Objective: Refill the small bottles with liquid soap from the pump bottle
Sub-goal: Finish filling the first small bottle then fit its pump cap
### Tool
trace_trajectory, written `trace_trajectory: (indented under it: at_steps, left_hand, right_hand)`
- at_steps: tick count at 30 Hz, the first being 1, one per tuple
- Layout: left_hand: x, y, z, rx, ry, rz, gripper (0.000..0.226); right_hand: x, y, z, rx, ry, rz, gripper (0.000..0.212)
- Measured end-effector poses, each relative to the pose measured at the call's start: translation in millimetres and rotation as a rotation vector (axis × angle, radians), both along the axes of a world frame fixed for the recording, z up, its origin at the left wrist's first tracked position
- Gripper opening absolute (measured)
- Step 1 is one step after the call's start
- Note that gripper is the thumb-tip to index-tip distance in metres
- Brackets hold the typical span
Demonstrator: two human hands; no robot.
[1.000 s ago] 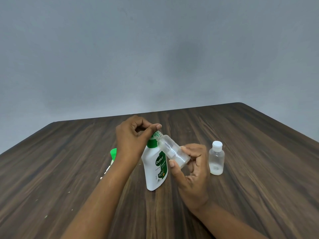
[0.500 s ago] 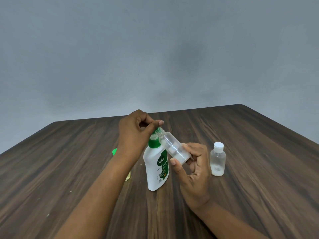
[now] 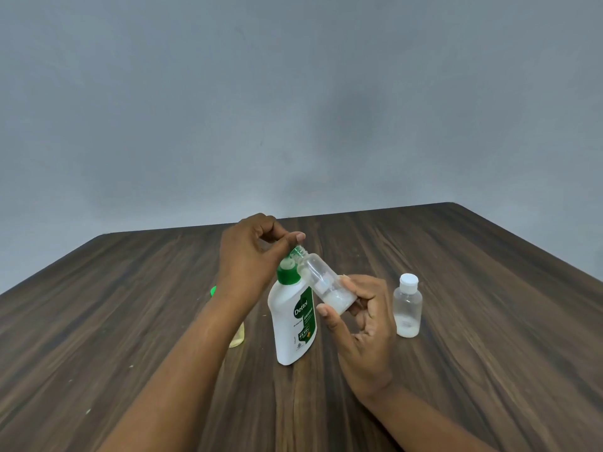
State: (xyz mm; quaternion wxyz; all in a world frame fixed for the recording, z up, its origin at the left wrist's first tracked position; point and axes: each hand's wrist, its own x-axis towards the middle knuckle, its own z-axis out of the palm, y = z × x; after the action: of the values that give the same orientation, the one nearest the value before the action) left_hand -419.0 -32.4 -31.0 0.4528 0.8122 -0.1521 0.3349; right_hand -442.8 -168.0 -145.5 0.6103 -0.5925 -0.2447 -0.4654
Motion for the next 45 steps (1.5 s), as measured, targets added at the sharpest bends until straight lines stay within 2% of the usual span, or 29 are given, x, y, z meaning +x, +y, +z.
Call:
trace_trajectory:
  at_steps: [16, 20, 23, 36, 45]
  left_hand:
    - [-3.0, -5.5, -11.6, -0.115, -0.025, -0.012, 0.022]
    - [-0.3, -1.8, 1.5, 0.022, -0.002, 0.002, 0.021]
    - [-0.4, -0.7, 2.7, 0.050, -0.001, -0.004, 0.023]
    - [2.0, -1.8, -9.7, -0.048, 0.029, -0.051, 0.023]
    - [0.7, -3.8, -13.7, -0.084, -0.017, -0.049, 0.024]
  right_hand:
    - [-2.4, -0.5, 0.4, 0.024, 0.007, 0.010, 0.032]
    - [-1.1, -0.8, 0.3, 0.006, 0.004, 0.000, 0.032]
    - [-1.6, -0.5, 0.5, 0.007, 0.001, 0.003, 0.032]
    - [-1.6, 1.0, -1.8, 0.013, 0.002, -0.008, 0.031]
    - [-2.3, 2.5, -0.5, -0.001, 0.000, -0.037, 0.033]
